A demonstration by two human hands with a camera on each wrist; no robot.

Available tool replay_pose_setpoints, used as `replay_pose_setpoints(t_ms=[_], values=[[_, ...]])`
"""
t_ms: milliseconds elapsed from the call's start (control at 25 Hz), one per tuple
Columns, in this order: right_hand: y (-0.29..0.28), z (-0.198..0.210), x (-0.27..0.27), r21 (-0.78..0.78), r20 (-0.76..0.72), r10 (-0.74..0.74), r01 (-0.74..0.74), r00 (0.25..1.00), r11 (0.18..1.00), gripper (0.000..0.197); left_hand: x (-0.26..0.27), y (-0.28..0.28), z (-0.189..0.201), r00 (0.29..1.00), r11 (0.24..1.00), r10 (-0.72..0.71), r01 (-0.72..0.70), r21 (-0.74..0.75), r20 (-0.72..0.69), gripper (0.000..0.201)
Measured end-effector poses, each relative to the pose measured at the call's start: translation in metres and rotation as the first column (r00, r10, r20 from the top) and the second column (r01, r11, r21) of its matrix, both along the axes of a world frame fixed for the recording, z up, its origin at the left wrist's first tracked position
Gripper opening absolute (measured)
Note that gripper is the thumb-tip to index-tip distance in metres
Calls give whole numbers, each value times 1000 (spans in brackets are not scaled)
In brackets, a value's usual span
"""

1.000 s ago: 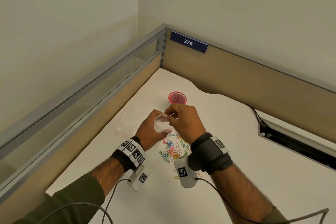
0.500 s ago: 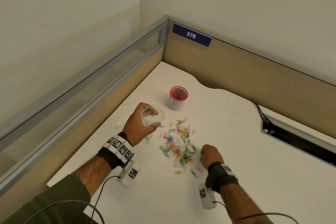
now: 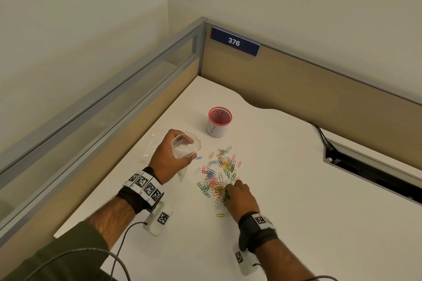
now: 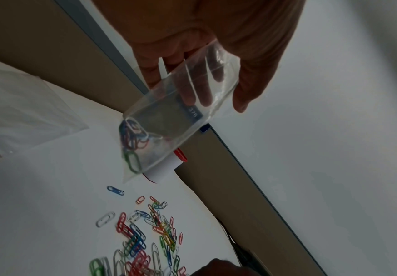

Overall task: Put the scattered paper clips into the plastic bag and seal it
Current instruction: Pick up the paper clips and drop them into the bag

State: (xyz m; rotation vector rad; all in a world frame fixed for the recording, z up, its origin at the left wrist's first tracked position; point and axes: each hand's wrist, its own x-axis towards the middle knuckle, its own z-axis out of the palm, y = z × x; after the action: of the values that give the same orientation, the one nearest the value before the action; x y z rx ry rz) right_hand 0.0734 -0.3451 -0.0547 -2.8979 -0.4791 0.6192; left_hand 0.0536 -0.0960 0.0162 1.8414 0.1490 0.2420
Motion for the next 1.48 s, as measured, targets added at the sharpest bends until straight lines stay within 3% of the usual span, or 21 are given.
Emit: replay_pose_setpoints(t_ms=[280,480,600,720,960,1200,1320,1400,1480], values=[[3,14,21,165,36,-157,149,987,975,16,4,-3,-2,1000,1000,-14,14,2,9,43],[-5,73,29,503,-26,-299,271,954,820,4,9,-5,-3,1000,1000,-18,18,4,2,43],[7,134,28,656,4,-257,192,966,730,7,11,-9,-5,1000,1000,-29,29,0,6,43],[32,181,25,709,76,-149,52,986,703,9,12,-15,-4,999,999,-50,50,-8,11,44],[77,190,20,532,240,35,-162,970,831,12,12,-32,2,998,998,-69,69,8,14,49],[58,188,32,649,284,-105,-110,953,753,16,7,-27,0,996,996,-88,88,9,7,42],[24,144,75,549,231,-188,32,955,835,17,5,-17,-2,997,997,-73,73,-13,-1,41],[5,101,100,367,148,-216,149,965,918,20,3,-11,-1,998,998,-66,66,-22,-5,41],[-3,63,113,188,50,-188,176,981,966,27,2,-7,1,998,998,-58,58,-27,10,41]])
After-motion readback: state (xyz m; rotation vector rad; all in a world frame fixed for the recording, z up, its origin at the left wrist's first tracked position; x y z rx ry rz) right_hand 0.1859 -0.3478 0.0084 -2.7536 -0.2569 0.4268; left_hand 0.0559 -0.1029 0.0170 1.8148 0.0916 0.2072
